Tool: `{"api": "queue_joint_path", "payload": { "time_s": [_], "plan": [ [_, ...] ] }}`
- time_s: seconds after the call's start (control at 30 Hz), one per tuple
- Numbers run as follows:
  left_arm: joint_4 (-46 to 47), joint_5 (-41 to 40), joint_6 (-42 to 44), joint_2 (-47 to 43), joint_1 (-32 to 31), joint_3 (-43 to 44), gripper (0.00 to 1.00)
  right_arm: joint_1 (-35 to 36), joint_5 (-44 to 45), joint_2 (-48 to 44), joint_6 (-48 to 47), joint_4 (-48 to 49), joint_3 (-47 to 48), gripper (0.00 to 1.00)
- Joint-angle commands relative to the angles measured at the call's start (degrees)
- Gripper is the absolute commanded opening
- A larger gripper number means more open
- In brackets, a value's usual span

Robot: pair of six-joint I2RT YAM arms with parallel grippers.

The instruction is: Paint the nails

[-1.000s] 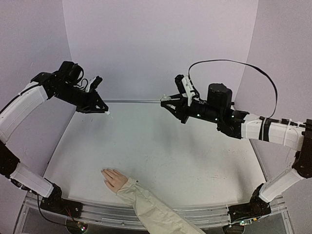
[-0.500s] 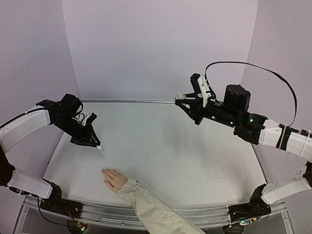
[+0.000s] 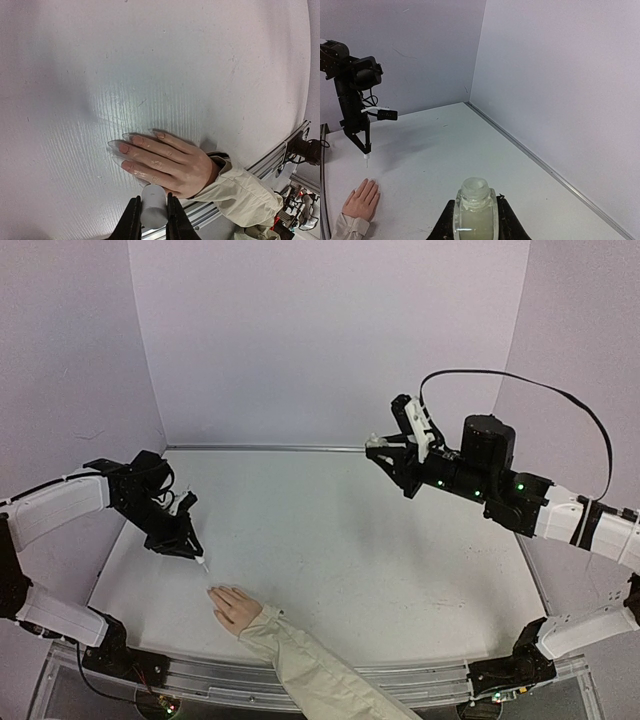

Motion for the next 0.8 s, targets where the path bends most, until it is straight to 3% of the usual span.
{"api": "queue_joint_path", "payload": {
  "time_s": [0.0, 0.77],
  "plan": [
    [0.92, -1.3, -0.8, -0.28, 0.32, -1.15, 0.0, -0.04, 1.21, -2.54, -1.55, 1.82, 1.16, 0.0],
    [3.76, -3.5, 0.16, 5.97, 0.3, -2.38, 0.0, -0.04, 1.6, -3.72, -1.88, -0.35, 1.47, 0.0]
  ]
}}
